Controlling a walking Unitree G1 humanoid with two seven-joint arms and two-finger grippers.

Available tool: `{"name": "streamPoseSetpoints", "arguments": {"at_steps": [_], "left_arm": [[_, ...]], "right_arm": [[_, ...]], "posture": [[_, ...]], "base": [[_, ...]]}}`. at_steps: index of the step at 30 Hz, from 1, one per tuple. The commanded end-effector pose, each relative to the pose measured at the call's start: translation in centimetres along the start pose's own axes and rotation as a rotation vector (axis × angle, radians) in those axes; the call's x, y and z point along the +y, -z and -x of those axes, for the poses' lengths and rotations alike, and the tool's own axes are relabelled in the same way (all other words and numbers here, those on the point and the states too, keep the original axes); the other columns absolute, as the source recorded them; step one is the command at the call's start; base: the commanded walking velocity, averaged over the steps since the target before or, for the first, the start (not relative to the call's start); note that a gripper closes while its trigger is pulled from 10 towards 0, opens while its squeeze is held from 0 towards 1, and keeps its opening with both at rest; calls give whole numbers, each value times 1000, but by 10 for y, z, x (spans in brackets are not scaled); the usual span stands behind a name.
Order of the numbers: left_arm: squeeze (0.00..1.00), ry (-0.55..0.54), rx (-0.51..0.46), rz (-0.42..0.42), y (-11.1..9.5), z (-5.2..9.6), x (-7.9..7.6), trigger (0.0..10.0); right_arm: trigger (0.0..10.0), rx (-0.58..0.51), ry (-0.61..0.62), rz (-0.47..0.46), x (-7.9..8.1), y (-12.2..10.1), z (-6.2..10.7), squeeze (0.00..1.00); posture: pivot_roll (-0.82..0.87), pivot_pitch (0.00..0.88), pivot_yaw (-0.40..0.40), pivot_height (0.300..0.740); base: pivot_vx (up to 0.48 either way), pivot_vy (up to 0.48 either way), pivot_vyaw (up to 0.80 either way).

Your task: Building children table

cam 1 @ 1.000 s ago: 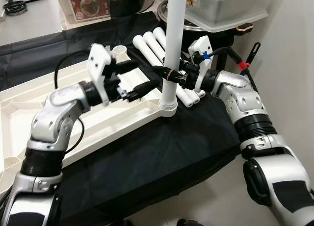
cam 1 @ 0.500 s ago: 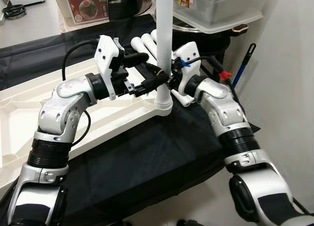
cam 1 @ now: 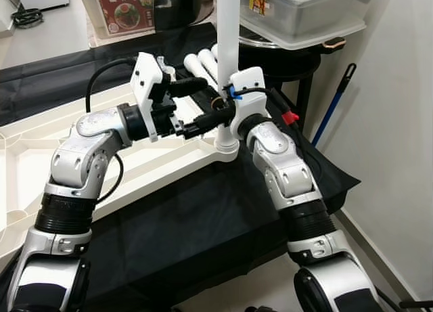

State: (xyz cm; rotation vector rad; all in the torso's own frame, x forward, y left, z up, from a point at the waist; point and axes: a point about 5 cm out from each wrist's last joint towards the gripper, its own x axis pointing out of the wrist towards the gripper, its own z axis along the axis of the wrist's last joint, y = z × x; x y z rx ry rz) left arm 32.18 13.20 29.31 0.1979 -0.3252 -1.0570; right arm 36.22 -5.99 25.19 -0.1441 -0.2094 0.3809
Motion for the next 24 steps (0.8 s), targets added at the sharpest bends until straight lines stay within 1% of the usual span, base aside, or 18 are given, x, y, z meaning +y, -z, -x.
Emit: {"name": "streamPoseSetpoints", "arguments": {"at_steps": [1,3,4,5,6,10,12,13,15,16,17,18,19,20,21,22,23,24], "left_arm": [[0,-2,34,-9,6,5,0,10000],[0,-7,38,-6,8,8,1,10000],[0,-13,43,-5,9,10,2,10000],[0,-17,46,-3,9,12,2,10000],[0,-20,48,-2,9,15,2,10000],[0,-22,57,0,9,22,2,10000],[0,-22,61,5,10,25,1,10000],[0,-22,61,5,10,25,1,10000],[0,-20,69,8,12,27,-1,10000],[0,-20,69,8,12,27,-1,10000],[0,-17,73,12,14,28,-3,10000],[0,-17,73,12,14,28,-3,10000],[0,-14,75,14,15,28,-4,10000],[0,-14,75,14,15,28,-4,10000],[0,-9,75,17,16,27,-7,10000],[0,-4,74,19,16,26,-9,10000],[0,-4,74,19,16,26,-9,10000],[0,1,73,20,16,26,-10,10000]], "right_arm": [[10000,102,51,44,-8,20,5,0],[10000,107,74,56,-13,20,7,0],[10000,95,66,45,-14,18,9,933],[10000,85,61,35,-14,17,10,933],[10000,69,34,8,-13,15,12,1000],[10000,23,-56,-36,-18,5,16,1000],[10000,1,-131,-60,-18,1,19,1000],[10000,1,-131,-60,-18,1,19,1000],[10000,-23,-218,-91,-20,-4,24,1000],[10000,-23,-218,-91,-20,-4,24,1000],[10000,-39,-281,-105,-22,-6,29,1000],[10000,-39,-281,-105,-22,-6,29,1000],[10000,-48,-377,-127,-25,-6,34,1000],[10000,-48,-377,-127,-25,-6,34,1000],[10000,-29,-490,-105,-32,-3,37,286],[10000,-8,-553,-83,-40,0,37,0],[10000,-8,-553,-83,-40,0,37,0],[10000,2,-585,-75,-49,1,35,0]], "posture": [[-40,161,-6,740],[-43,161,-5,740],[-45,161,-4,740],[-44,162,-4,740],[-44,162,-3,740],[-40,164,-4,740],[-40,164,-5,740],[-40,164,-5,740],[-42,167,-8,740],[-42,167,-8,740],[-42,168,-7,740],[-42,168,-7,740],[-41,168,-9,740],[-41,168,-9,740],[-33,169,-8,740],[-29,168,-10,740],[-29,168,-10,740],[-27,167,-12,740]], "base": [[0,0,0],[0,0,0],[0,0,0],[0,0,0],[0,0,0],[0,0,0],[0,0,0],[0,0,0],[0,0,0],[0,0,0],[0,0,0],[0,0,0],[0,0,0],[0,0,0],[0,0,0],[0,0,0],[0,0,0],[0,0,0]]}}
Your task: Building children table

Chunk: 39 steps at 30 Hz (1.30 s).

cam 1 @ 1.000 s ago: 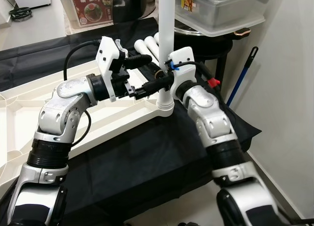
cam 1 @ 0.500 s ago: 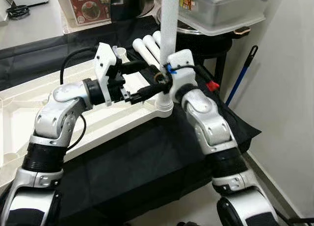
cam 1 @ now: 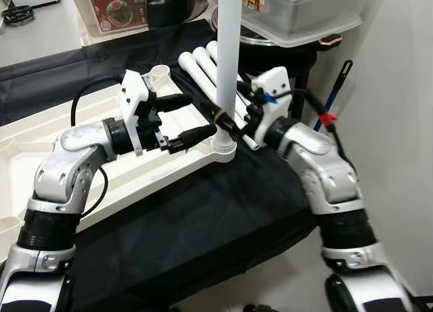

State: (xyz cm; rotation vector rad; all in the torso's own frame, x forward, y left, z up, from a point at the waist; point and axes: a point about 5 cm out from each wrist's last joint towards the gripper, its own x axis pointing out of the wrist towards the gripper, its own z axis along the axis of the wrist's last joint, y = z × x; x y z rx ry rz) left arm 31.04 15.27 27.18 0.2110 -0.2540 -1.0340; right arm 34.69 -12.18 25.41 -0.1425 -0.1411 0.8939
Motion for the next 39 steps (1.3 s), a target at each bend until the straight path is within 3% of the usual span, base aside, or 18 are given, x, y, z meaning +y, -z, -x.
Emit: {"name": "streamPoseSetpoints", "arguments": {"at_steps": [1,6,7,16,17,19,21,22,27,33,34,36,37,39], "left_arm": [[0,21,4,-2,-1,0,-6,10000],[0,20,9,-8,-6,8,-9,10000],[0,12,16,-11,-10,15,-12,10000],[0,-11,63,6,-14,35,-27,10000],[0,-23,75,10,-14,39,-31,10000],[0,-64,85,17,-13,44,-35,10000],[0,-75,85,19,-13,45,-35,10000],[0,-91,80,21,-15,47,-36,10000],[0,-133,67,31,-18,49,-38,10000],[0,-142,73,41,-18,49,-39,10000],[0,-144,73,38,-19,49,-39,10000],[0,-144,74,37,-20,49,-39,10000],[0,-149,68,32,-22,48,-38,10000],[0,-154,57,24,-25,47,-36,10000]], "right_arm": [[10000,-10,-68,-18,-11,-1,-5,0],[10000,-26,-104,-49,-30,-9,-14,0],[10000,-48,-159,-70,-32,-16,-21,0],[10000,-27,-359,-91,-22,-20,-32,0],[10000,-18,-379,-80,-23,-21,-31,0],[8745,-18,-385,-57,-32,-27,-28,0],[8745,-21,-384,-52,-34,-28,-26,0],[9765,-26,-383,-42,-38,-32,-24,0],[10000,-29,-406,-10,-48,-42,-11,0],[10000,3,-499,6,-45,-40,-3,0],[9373,10,-508,16,-44,-38,-4,0],[9373,14,-512,24,-43,-37,-4,0],[0,3,-497,38,-43,-38,-6,0],[0,-19,-466,53,-42,-39,-11,0]], "posture": [[-19,170,-15,740],[18,187,-22,740],[36,200,-25,740],[93,275,-25,740],[99,285,-27,740],[102,294,-28,740],[102,294,-28,740],[94,298,-31,740],[83,304,-34,740],[67,320,-33,740],[63,322,-33,740],[63,322,-33,740],[65,322,-35,740],[61,317,-36,740]], "base": [[0,0,0],[0,0,0],[0,0,0],[0,0,0],[0,0,0],[0,0,0],[0,0,0],[0,0,0],[0,0,0],[0,0,0],[0,0,0],[0,0,0],[0,0,0],[0,0,0]]}}
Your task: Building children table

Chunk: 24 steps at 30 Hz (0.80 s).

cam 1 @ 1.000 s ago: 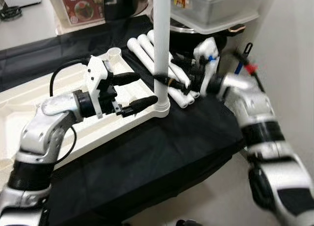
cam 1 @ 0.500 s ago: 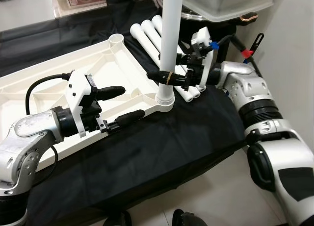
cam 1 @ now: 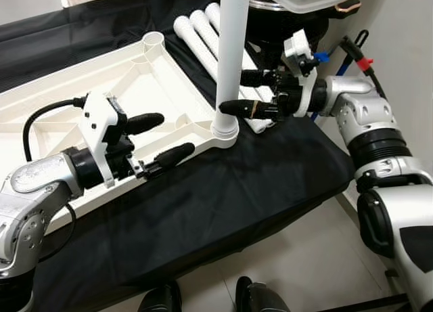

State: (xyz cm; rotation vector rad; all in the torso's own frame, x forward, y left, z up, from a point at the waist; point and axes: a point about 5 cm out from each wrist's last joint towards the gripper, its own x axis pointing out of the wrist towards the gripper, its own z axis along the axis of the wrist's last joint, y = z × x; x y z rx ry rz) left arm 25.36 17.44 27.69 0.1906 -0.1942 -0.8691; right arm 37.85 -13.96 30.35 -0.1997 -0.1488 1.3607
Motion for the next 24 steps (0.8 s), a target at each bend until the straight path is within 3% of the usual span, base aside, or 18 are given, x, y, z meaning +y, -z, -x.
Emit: {"name": "streamPoseSetpoints", "arguments": {"at_steps": [1,6,9,11,14,16,19,21,24], "left_arm": [[0,8,-11,-12,-6,1,-2,10000],[0,9,-20,-18,-9,-1,-2,10000],[0,11,-29,-23,-11,-3,-2,10000],[0,12,-32,-25,-11,-4,-3,10000],[0,12,-32,-25,-11,-4,-3,10000],[0,12,-33,-25,-11,-4,-2,10000],[0,12,-37,-26,-11,-6,-1,10000],[0,13,-37,-26,-11,-6,-2,10000],[0,15,-43,-24,-11,-7,-3,10000]], "right_arm": [[0,6,32,30,-1,2,-6,0],[0,6,107,71,-4,1,-11,0],[0,13,239,135,-6,0,-20,0],[0,12,339,152,3,7,-35,0],[0,8,363,148,9,10,-41,0],[0,7,420,127,18,18,-51,0],[0,83,784,-30,48,55,-70,0],[0,97,849,-55,52,60,-71,0],[0,97,877,-93,74,67,-88,0]], "posture": [[61,317,-36,740],[61,312,-39,740],[59,304,-40,740],[51,295,-39,740],[51,295,-39,740],[47,297,-37,740],[39,287,-45,740],[39,287,-45,740],[42,284,-49,740]], "base": [[0,0,0],[0,0,0],[0,0,0],[0,0,0],[0,0,0],[0,0,0],[0,0,0],[0,0,0],[0,0,0]]}}
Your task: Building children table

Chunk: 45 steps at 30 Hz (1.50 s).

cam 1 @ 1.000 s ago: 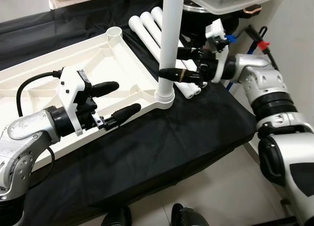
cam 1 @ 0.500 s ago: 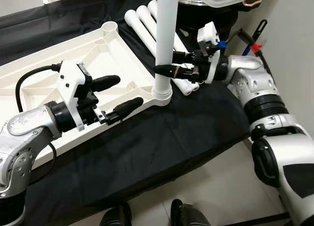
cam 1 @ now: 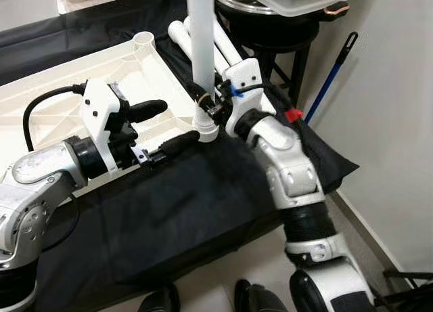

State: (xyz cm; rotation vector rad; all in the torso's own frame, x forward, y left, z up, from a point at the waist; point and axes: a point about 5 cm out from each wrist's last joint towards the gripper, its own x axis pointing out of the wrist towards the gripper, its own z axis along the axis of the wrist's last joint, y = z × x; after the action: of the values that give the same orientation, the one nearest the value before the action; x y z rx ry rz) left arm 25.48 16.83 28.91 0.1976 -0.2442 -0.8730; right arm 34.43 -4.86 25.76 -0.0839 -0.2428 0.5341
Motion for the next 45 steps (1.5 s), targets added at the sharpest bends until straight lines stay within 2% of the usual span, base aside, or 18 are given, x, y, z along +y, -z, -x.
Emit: {"name": "streamPoseSetpoints", "arguments": {"at_steps": [1,4,8,9,12,13,14,15,17,19,22,29,32,34,35,36,42,45], "left_arm": [[0,14,-2,3,1,-1,-3,10000],[0,22,-7,7,1,-2,-6,10000],[0,21,-8,5,1,-2,-6,10000],[0,22,-10,6,1,-2,-6,10000],[0,27,-8,10,2,-2,-7,10000],[0,28,-7,11,2,-3,-7,10000],[0,28,-7,11,2,-3,-7,10000],[0,30,-6,10,2,-3,-7,10000],[0,38,-9,13,2,-4,-8,10000],[0,38,-9,13,2,-4,-8,10000],[0,48,-3,13,2,-3,-10,10000],[0,51,0,12,0,-1,-10,10000],[0,59,10,9,0,0,-11,10000],[0,59,12,8,0,1,-11,10000],[0,60,12,7,0,1,-11,10000],[0,61,12,8,-1,2,-11,10000],[0,62,15,7,-1,2,-12,10000],[0,71,19,8,-2,4,-11,10000]], "right_arm": [[0,168,45,-24,12,35,8,0],[0,178,90,-28,36,32,13,0],[0,163,96,-46,37,28,14,0],[10000,154,87,-41,31,25,14,0],[10000,122,33,-8,16,16,15,0],[10000,117,48,-5,4,13,17,0],[10000,117,48,-5,4,13,17,0],[10000,108,35,-44,-9,10,17,1000],[10000,51,-56,-89,-35,-1,18,1000],[10000,51,-56,-89,-35,-1,18,1000],[10000,-12,-208,-32,-59,-21,14,1000],[10000,-8,-328,-31,-66,-22,5,1000],[10000,24,-530,-72,-62,-18,0,992],[10000,23,-578,-83,-63,-18,-1,992],[10000,23,-567,-69,-67,-20,-5,400],[10000,18,-579,-66,-70,-23,-8,0],[10000,4,-640,-82,-75,-31,-14,0],[10000,45,-723,-22,-81,-38,-13,0]], "posture": [[42,284,-49,740],[36,285,-53,740],[34,283,-53,740],[28,285,-52,740],[25,285,-51,740],[25,286,-50,740],[25,286,-50,740],[24,288,-49,740],[24,288,-49,740],[24,288,-49,740],[43,289,-48,740],[56,293,-42,740],[71,299,-38,740],[71,299,-38,740],[73,298,-37,740],[78,298,-36,740],[79,297,-36,740],[86,302,-37,740]], "base": [[0,0,0],[0,0,0],[0,0,0],[0,0,0],[0,0,0],[0,0,0],[0,0,0],[0,0,0],[0,0,0],[0,0,0],[0,0,0],[0,0,0],[0,0,0],[0,0,0],[0,0,0],[0,0,0],[0,0,0],[0,0,0]]}}
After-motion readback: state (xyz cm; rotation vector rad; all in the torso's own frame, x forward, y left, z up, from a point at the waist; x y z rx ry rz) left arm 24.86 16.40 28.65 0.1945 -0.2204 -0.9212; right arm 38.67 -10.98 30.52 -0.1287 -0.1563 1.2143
